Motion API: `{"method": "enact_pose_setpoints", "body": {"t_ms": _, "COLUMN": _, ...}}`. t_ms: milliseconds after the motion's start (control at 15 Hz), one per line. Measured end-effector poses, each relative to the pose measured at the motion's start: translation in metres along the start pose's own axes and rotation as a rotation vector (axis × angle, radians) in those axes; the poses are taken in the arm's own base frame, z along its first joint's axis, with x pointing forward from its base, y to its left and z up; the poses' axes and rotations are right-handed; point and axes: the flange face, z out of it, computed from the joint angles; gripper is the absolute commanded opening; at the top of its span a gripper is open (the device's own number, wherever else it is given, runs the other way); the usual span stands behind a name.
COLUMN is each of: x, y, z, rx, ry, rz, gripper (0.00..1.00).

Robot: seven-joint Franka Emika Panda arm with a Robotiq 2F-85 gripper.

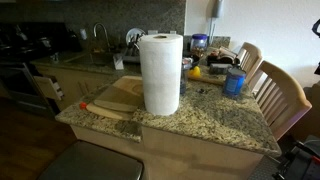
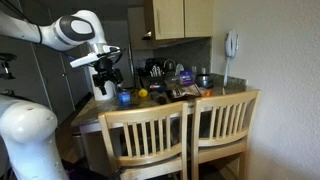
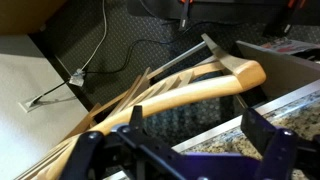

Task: Move the duck forward

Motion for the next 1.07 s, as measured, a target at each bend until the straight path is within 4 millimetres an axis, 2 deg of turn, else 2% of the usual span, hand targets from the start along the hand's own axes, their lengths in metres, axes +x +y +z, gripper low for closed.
{"method": "enact_pose_setpoints", "body": {"t_ms": 333, "x": 0.0, "y": 0.0, "z": 0.0, "rx": 0.0, "ry": -0.001, "rz": 0.0, "gripper": 1.0}}
{"method": "enact_pose_setpoints", "body": {"t_ms": 467, "x": 0.004, "y": 0.0, "z": -0.007, "rx": -0.001, "ry": 0.032, "rz": 0.028, "gripper": 1.0}}
{"method": "enact_pose_setpoints", "body": {"t_ms": 600, "x": 0.016, "y": 0.0, "z": -0.036, "rx": 0.014, "ry": 0.143, "rz": 0.104, "gripper": 1.0}}
{"method": "enact_pose_setpoints", "body": {"t_ms": 867, "x": 0.054, "y": 0.003, "z": -0.121, "rx": 0.066, "ry": 0.391, "rz": 0.256, "gripper": 1.0}}
{"method": "enact_pose_setpoints", "body": {"t_ms": 1000, "x": 0.085, "y": 0.015, "z": -0.144, "rx": 0.087, "ry": 0.492, "rz": 0.351, "gripper": 1.0}}
{"method": "enact_pose_setpoints", "body": {"t_ms": 1067, "x": 0.101, "y": 0.024, "z": -0.145, "rx": 0.089, "ry": 0.514, "rz": 0.408, "gripper": 1.0}}
